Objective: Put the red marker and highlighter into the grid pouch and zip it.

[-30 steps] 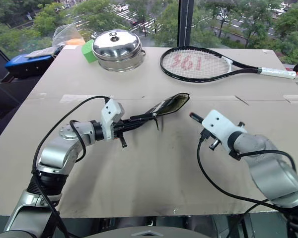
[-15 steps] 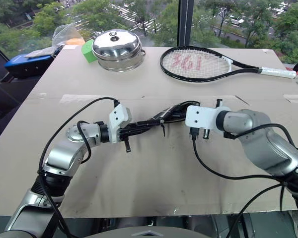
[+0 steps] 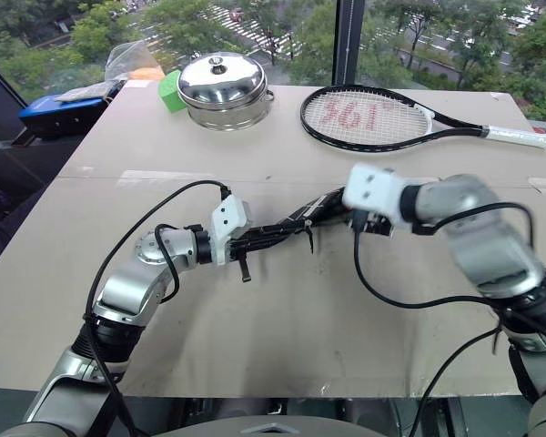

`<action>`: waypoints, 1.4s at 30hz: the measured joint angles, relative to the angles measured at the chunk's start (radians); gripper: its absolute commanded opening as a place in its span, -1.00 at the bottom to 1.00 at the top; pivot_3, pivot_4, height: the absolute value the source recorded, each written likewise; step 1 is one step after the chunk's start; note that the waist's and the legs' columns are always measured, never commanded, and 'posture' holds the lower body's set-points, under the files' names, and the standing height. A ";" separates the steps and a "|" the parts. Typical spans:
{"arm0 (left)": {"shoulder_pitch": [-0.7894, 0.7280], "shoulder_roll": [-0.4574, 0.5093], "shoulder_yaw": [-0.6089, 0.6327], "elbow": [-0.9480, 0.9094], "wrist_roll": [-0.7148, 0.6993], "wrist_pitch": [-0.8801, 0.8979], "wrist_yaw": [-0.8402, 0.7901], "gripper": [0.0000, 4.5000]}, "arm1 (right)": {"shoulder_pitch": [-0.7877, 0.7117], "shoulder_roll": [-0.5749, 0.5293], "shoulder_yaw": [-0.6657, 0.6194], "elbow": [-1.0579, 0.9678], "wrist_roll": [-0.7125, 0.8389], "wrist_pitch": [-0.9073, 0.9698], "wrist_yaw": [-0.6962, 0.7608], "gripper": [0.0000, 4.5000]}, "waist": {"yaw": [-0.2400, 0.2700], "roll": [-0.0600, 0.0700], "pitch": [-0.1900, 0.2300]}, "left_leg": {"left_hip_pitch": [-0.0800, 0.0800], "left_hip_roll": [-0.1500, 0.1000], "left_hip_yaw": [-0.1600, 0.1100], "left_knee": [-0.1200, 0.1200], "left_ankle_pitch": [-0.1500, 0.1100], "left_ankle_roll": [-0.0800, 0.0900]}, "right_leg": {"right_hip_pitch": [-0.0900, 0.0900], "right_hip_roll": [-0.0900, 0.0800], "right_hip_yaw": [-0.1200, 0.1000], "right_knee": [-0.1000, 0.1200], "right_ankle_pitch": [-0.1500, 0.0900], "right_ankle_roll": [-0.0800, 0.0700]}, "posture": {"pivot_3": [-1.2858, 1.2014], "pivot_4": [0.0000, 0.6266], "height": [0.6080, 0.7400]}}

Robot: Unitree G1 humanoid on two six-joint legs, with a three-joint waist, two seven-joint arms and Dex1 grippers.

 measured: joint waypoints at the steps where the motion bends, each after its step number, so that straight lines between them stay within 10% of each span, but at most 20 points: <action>1: -0.002 -0.005 0.000 0.000 -0.001 0.008 0.004 -1.00 | 0.012 0.020 -0.098 -0.072 0.078 0.148 0.014 0.55 | 0.000 0.000 0.000 | 0.001 0.000 -0.001 0.000 -0.001 0.001 | 0.001 0.000 -0.001 0.000 0.000 0.000 | 0.03 -0.52 1.00; 6: -0.013 -0.016 0.008 0.002 -0.009 0.030 0.011 -1.00 | 0.129 0.235 -0.306 -0.310 0.258 0.632 -0.045 0.55 | -0.006 0.000 -0.001 | 0.002 0.001 -0.002 -0.001 -0.001 0.001 | 0.000 0.000 -0.001 0.002 -0.002 -0.004 | 0.03 -0.52 1.00; 16: -0.018 -0.014 0.009 0.004 -0.017 0.035 -0.004 -1.00 | 0.195 0.729 -0.228 -0.210 0.180 0.692 -0.504 0.55 | -0.002 0.002 -0.001 | 0.001 -0.003 -0.001 -0.001 0.002 -0.003 | -0.001 0.001 0.000 0.001 0.000 0.000 | 0.03 -0.52 1.00; 21: -0.016 -0.012 0.009 -0.004 -0.017 0.038 -0.005 -1.00 | 0.151 0.806 -0.255 -0.099 0.175 0.623 -0.592 -0.26 | -0.004 0.002 -0.001 | 0.001 -0.003 -0.001 -0.001 0.002 -0.003 | -0.001 0.002 0.000 0.001 0.000 0.000 | 0.03 -0.52 1.00; 25: -0.015 -0.011 0.009 -0.012 -0.017 0.038 -0.003 -1.00 | 0.148 0.799 -0.256 -0.097 0.200 0.610 -0.607 -0.99 | -0.005 0.002 -0.001 | 0.001 -0.002 -0.001 -0.001 0.002 -0.003 | -0.001 0.003 0.000 0.001 0.000 0.000 | 0.03 -0.52 1.00; 42: -0.009 -0.008 -0.014 -0.008 0.014 -0.016 0.001 -1.00 | 0.223 0.284 -0.433 -0.127 0.240 0.607 -0.613 -0.99 | -0.001 0.002 -0.001 | 0.000 -0.003 0.000 -0.001 0.000 0.001 | -0.001 0.002 0.000 0.000 0.000 0.000 | 0.03 -0.52 1.00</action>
